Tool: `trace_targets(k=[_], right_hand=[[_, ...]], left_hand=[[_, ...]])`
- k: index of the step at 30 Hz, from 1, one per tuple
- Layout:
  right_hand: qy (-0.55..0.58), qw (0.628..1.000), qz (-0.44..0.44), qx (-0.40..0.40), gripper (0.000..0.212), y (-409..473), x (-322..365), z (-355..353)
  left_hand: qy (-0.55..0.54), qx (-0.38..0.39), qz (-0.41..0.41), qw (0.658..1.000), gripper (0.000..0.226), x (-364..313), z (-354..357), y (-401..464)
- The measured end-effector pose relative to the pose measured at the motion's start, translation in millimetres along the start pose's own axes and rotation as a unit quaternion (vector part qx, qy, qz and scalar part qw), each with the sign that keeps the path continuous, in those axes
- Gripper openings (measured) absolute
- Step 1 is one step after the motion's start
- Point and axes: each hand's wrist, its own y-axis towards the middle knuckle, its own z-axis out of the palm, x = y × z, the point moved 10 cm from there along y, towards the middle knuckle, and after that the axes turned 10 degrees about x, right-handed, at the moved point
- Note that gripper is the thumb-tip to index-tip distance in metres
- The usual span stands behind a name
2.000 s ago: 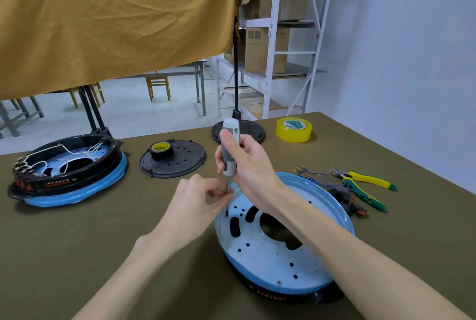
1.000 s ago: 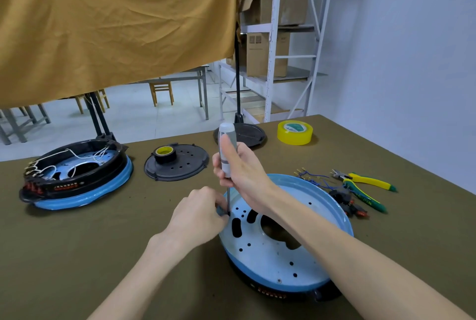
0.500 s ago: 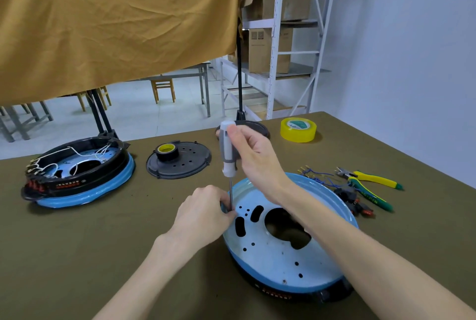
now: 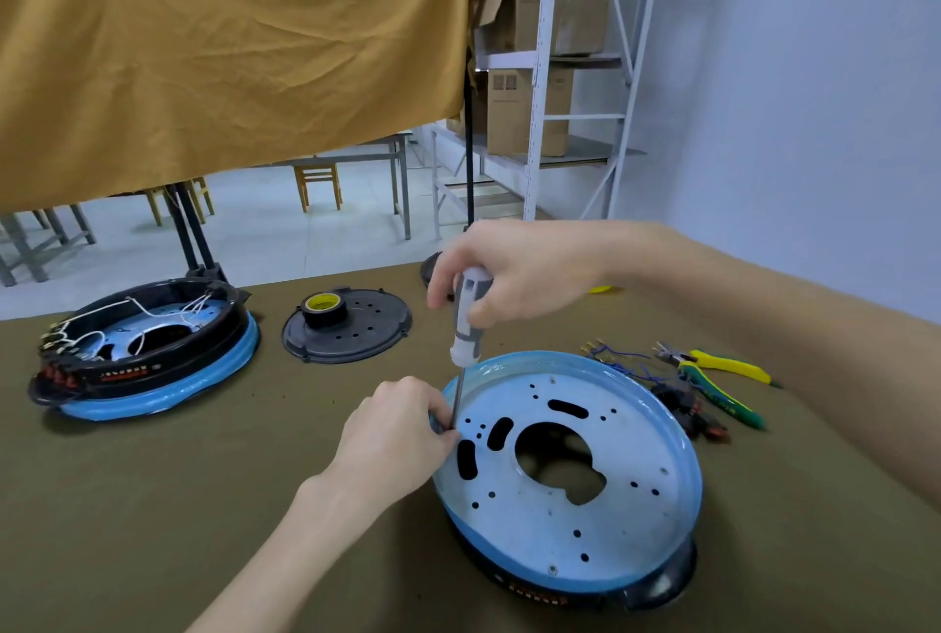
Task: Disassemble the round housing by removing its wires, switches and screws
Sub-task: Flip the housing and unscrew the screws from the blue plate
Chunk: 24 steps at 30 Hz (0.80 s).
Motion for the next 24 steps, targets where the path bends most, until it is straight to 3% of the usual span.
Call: trace_targets(k=[3, 5, 7, 10, 13, 15, 16, 18, 20, 22, 24], right_hand=[[-0.027, 0.993, 0.102, 0.045, 0.052, 7, -9, 12], [-0.135, 0.979, 0.152, -0.022, 0.074, 9, -8, 0], [-0.171, 0.974, 0.145, -0.041, 0.065, 13, -4, -8], [-0.095, 0.987, 0.104, 0.072, 0.026, 15, 2, 0], [-0.087, 0.983, 0.110, 0.116, 0.043, 14, 5, 9], [-0.148, 0.975, 0.150, 0.069, 0.067, 11, 1, 6], [-0.190, 0.969, 0.153, 0.039, 0.069, 11, 2, 3], [-0.212, 0.971, 0.111, 0.004, 0.047, 15, 9, 3], [-0.135, 0.988, 0.065, 0.034, 0.022, 12, 17, 6], [-0.088, 0.992, 0.046, 0.077, 0.037, 9, 22, 10], [-0.091, 0.992, 0.073, 0.054, 0.041, 10, 16, 10]], left_hand=[[0.012, -0.003, 0.003, 1.000, 0.016, -3, 0, -1], [0.017, -0.008, 0.004, 1.000, 0.015, -4, -1, -1], [0.015, -0.008, 0.004, 1.000, 0.014, -3, -1, -1], [0.014, -0.008, 0.002, 1.000, 0.014, -3, 0, -1], [0.017, -0.011, 0.000, 1.000, 0.013, -1, 0, 0], [0.016, -0.012, 0.001, 1.000, 0.014, -1, 0, 1], [0.015, -0.012, 0.001, 1.000, 0.014, -1, 1, 1], [0.015, -0.013, -0.001, 1.000, 0.014, -1, 0, 1], [0.015, -0.016, -0.003, 1.000, 0.013, -1, 0, 0], [0.015, -0.018, -0.005, 1.000, 0.013, -1, 0, 0], [0.017, -0.020, -0.004, 1.000, 0.013, -2, 0, -1]])
